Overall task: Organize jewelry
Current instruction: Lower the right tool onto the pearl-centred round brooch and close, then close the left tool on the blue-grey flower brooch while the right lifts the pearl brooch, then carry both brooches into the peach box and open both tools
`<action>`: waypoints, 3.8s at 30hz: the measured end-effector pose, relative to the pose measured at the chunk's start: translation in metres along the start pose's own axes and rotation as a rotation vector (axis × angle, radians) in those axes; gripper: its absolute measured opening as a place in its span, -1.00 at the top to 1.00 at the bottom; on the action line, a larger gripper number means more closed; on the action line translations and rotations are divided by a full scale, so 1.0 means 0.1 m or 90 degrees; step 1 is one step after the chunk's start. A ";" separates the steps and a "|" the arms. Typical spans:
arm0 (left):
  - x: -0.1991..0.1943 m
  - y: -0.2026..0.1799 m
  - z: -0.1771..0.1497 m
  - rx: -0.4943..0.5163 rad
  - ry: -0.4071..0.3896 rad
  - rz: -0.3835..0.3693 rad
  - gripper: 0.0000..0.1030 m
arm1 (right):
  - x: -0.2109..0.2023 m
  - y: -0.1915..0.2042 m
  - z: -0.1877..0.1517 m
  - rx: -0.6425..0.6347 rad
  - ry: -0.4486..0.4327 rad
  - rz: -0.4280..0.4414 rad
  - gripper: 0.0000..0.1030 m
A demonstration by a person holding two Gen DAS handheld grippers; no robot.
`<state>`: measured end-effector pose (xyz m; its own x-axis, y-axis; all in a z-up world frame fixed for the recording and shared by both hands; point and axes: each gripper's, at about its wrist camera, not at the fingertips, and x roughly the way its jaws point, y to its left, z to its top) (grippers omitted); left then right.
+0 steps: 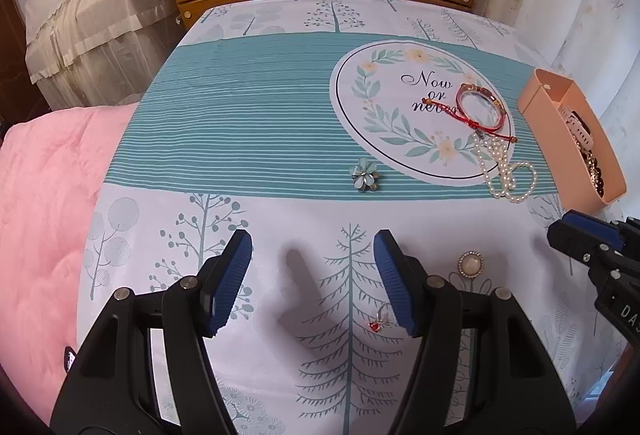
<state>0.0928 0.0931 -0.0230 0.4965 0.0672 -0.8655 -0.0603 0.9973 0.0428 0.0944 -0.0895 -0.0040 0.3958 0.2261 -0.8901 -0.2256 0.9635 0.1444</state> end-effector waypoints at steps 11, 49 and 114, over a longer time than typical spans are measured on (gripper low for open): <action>0.12 0.16 0.06 -0.028 0.026 -0.007 -0.18 | 0.12 -0.12 0.06 0.029 0.034 0.034 0.57; 0.18 0.56 0.04 -0.093 0.067 -0.022 -0.18 | 0.55 0.85 -0.11 -0.245 0.051 0.010 0.66; -0.28 -2.26 0.92 0.147 0.031 -0.209 0.71 | -0.51 -1.76 -0.20 0.177 -0.119 -0.014 0.62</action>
<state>0.1720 -0.1317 0.0377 0.4147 -0.2520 -0.8744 0.2939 0.9465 -0.1334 0.0959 -0.2734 0.0073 0.5605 0.2025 -0.8030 0.0267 0.9647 0.2619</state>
